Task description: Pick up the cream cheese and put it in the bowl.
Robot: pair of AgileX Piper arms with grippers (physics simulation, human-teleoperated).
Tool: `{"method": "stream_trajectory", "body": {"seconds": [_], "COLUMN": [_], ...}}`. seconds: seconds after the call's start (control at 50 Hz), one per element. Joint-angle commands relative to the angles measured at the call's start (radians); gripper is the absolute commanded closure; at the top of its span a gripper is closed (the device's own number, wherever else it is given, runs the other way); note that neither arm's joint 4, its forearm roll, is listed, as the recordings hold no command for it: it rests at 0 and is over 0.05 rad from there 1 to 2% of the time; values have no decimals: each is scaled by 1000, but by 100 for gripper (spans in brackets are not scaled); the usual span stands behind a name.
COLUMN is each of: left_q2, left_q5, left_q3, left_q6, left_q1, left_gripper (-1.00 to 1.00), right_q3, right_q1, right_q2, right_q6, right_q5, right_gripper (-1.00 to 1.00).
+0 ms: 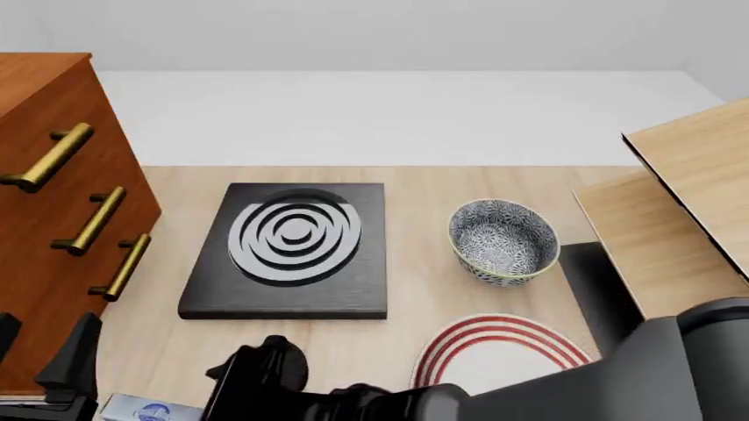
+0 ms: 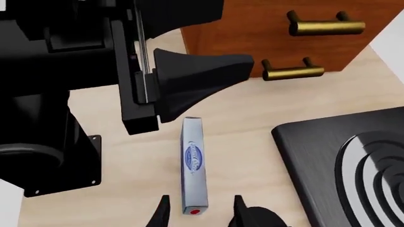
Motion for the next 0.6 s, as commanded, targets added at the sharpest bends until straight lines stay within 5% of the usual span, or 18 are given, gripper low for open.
{"method": "stream_trajectory", "body": {"seconds": [0.02, 0.6], "left_q2": [0, 0], "left_q5": [0, 0], "left_q3": [0, 0], "left_q6": [0, 0], "left_q1": [0, 0], "left_gripper": [-100, -100], "right_q3": [-37, -87], "right_q1": [4, 3], "right_q2": [46, 140], "right_q6": [27, 55], "right_q5": [-11, -22], "right_gripper": [-100, -100]}}
